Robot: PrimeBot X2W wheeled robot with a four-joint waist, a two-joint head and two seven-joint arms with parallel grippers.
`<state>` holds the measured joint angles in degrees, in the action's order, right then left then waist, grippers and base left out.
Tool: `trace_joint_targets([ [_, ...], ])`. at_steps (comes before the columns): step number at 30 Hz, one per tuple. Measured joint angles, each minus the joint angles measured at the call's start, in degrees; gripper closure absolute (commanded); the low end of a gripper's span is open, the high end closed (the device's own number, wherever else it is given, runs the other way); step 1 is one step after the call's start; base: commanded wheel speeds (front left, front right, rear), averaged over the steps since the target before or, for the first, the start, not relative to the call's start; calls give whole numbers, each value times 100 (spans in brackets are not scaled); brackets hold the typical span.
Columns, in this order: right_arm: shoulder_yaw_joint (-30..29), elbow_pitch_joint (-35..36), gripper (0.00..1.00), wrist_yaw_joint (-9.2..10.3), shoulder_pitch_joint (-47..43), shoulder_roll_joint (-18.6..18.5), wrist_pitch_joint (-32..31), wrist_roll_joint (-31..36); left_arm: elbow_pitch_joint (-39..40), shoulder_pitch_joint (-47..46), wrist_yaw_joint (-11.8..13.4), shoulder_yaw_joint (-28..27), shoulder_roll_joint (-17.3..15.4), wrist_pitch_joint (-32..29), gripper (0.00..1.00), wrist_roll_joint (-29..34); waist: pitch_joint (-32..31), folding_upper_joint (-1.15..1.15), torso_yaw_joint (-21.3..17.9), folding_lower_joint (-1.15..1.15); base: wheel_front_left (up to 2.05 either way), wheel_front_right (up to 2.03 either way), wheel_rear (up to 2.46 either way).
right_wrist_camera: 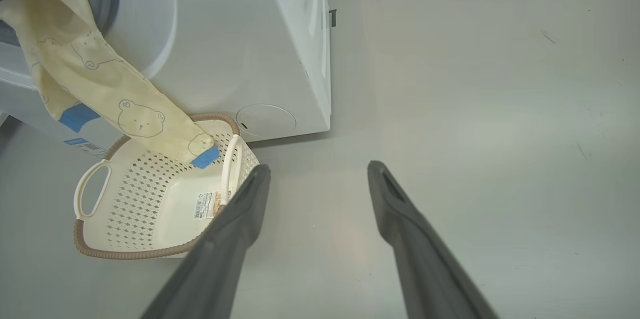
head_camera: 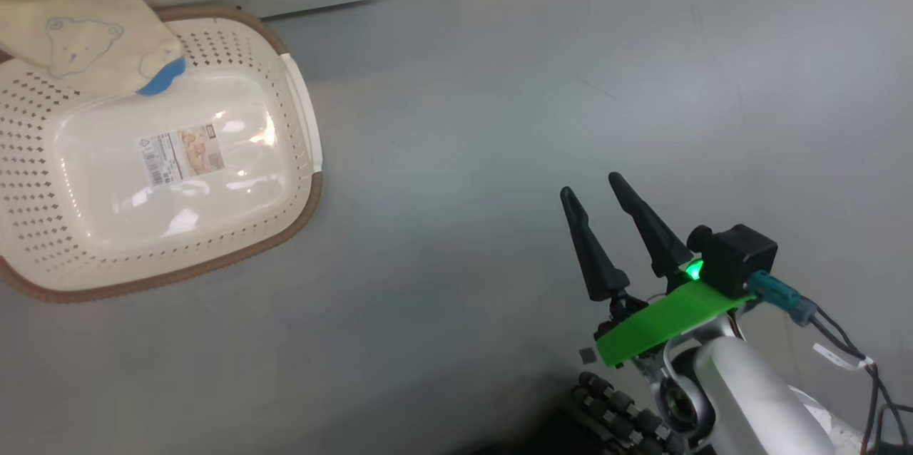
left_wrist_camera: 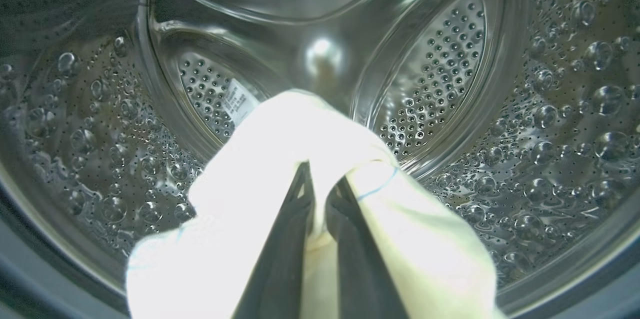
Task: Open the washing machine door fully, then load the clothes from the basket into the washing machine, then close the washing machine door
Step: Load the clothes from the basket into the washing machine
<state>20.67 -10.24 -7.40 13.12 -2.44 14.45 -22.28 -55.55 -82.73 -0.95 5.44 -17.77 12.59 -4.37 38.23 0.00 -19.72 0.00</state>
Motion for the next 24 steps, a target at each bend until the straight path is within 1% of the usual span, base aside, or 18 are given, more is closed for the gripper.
trace_joint_targets([
  [6,7,66,0,0,-2,0,0,1,-326,-474,153,41,3,52,100,57,173,0,-82,0,0,0,0],
  [11,55,110,0,0,2,1,0,0,-475,-792,156,14,-8,107,100,-9,325,0,-150,0,0,0,0],
  [13,52,145,0,0,3,1,0,-2,-459,-914,194,31,-16,124,100,-25,383,0,-167,0,0,0,0],
  [17,56,160,0,0,8,1,0,-42,-225,-1090,233,16,-34,162,100,-30,481,0,-175,0,0,0,0],
  [20,70,167,0,0,13,1,0,-42,197,-1096,265,-7,-83,186,100,-38,537,0,-187,0,0,0,0],
  [22,100,172,0,0,24,1,0,-43,460,-1095,353,-33,-112,203,100,-43,571,0,-205,0,0,0,0],
  [24,114,174,0,0,32,1,0,-43,603,-1095,376,-53,-121,205,100,-43,592,0,-224,0,0,0,0],
])
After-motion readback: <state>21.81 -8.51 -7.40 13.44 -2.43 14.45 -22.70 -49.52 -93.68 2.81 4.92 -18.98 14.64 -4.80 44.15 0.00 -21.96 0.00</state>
